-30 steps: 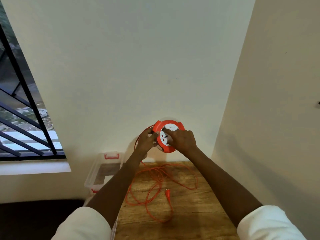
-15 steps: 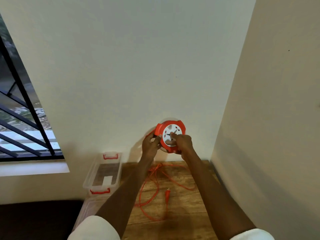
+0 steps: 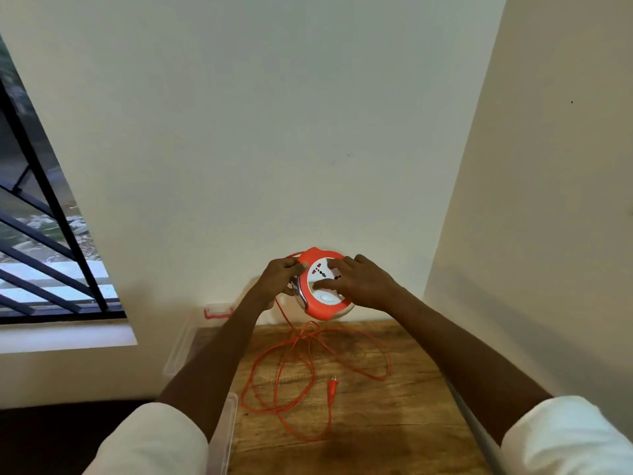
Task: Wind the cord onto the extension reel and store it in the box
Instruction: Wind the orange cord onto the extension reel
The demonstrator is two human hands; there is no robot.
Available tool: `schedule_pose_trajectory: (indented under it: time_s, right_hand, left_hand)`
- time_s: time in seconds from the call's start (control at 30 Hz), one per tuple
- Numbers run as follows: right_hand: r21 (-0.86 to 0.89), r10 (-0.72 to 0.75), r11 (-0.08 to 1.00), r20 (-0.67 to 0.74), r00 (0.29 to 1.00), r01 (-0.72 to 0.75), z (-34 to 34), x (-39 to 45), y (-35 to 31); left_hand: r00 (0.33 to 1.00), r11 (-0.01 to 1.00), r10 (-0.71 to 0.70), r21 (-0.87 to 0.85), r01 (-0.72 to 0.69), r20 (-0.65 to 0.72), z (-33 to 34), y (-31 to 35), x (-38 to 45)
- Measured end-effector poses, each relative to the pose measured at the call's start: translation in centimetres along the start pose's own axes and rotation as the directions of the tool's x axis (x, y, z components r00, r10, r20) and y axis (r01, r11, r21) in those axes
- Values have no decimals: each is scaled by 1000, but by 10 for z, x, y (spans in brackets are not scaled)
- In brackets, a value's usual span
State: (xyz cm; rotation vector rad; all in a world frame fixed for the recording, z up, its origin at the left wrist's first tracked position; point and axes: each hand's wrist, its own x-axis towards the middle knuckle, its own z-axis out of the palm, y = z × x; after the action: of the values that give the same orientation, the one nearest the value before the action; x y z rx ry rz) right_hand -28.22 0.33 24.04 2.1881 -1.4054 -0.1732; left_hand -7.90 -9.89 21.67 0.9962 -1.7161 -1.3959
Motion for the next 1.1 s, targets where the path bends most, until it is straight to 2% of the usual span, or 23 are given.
schedule_pose_trajectory:
  time_s: [0.1, 0.17, 0.23, 0.3, 0.37, 0.43, 0.5, 0.57, 0.6, 0.63, 0.67, 0.7, 0.73, 0.77, 0.83, 0.87, 0.9, 0.93, 0.97, 1.0, 1.03, 1.07, 1.1]
  right_hand:
    - [-159, -57, 985, 86, 995, 70, 1, 4, 0]
    - [-192, -50, 980, 49, 998, 59, 4, 5, -4]
    - [-193, 37, 980, -44, 998, -44, 8, 7, -7]
    - [-157, 161, 970, -145, 976, -184, 7, 9, -13]
    - [-1, 327, 945, -78, 942, -328, 7, 12, -16]
    - [227, 531, 825, 7, 847, -518, 8, 16, -18]
    - [470, 742, 563, 75, 667, -680, 4, 21, -22]
    - [654, 823, 201, 291, 488, -729, 0, 25, -29]
    - [735, 807, -55, 432, 404, -675, 1, 27, -30]
    - [765, 741, -358, 582, 336, -535, 3, 28, -31]
    - [700, 634, -626, 713, 299, -344, 3, 29, -33]
    - [603, 542, -776, 788, 292, -185, 3, 28, -36]
    - [541, 494, -834, 820, 289, -111, 5, 26, -37]
    - [521, 476, -848, 830, 292, -99, 8, 26, -38]
    - [551, 486, -822, 811, 325, -144, 14, 25, -39]
    - [589, 507, -780, 793, 337, -213, 16, 24, -40]
    - [650, 557, -694, 757, 341, -310, 18, 22, -39]
    - [716, 634, -552, 694, 343, -428, 20, 19, -39]
    - [755, 718, -362, 600, 353, -547, 22, 15, -37]
    - [754, 788, -135, 475, 393, -643, 22, 10, -35]
    - [719, 818, 113, 324, 475, -686, 21, 6, -32]
    - [660, 789, 350, 175, 589, -665, 21, 2, -29]
    - [582, 698, 566, 38, 715, -584, 22, -1, -24]
  left_hand:
    - [999, 1000, 19, 19, -19, 37, 2, 1, 0]
    - [1000, 1000, 24, -6, -24, 4, 5, -1, -1]
    - [999, 998, 33, -46, -35, -35, 11, -3, -2]
    - [996, 995, 42, -83, -48, -77, 19, -6, -4]
    - [990, 988, 46, -141, -65, -132, 29, -9, -7]
    - [981, 966, 30, -246, -78, -191, 42, -11, -11]
    - [973, 935, 17, -342, -97, -229, 54, -13, -15]
    - [972, 920, 33, -373, -121, -234, 63, -16, -19]
    - [972, 922, 51, -362, -135, -231, 66, -18, -21]
    - [972, 927, 74, -343, -150, -225, 68, -21, -22]
    - [971, 933, 95, -321, -165, -221, 70, -24, -23]
    - [969, 938, 111, -299, -176, -220, 71, -27, -24]
    - [968, 944, 122, -275, -182, -222, 72, -30, -23]
    - [966, 948, 126, -259, -183, -224, 72, -31, -23]
    - [967, 943, 107, -286, -173, -232, 71, -33, -23]
    - [967, 935, 94, -314, -167, -235, 68, -33, -23]
    - [968, 929, 79, -335, -158, -238, 65, -33, -22]
    - [969, 926, 61, -350, -144, -238, 59, -32, -20]
    - [971, 929, 35, -350, -119, -237, 53, -31, -18]
    - [971, 940, 7, -331, -88, -238, 46, -29, -14]
    - [972, 957, -21, -287, -49, -235, 39, -27, -10]
    - [974, 971, -43, -240, -12, -222, 32, -25, -6]
    - [978, 981, -57, -194, 17, -201, 25, -22, -3]
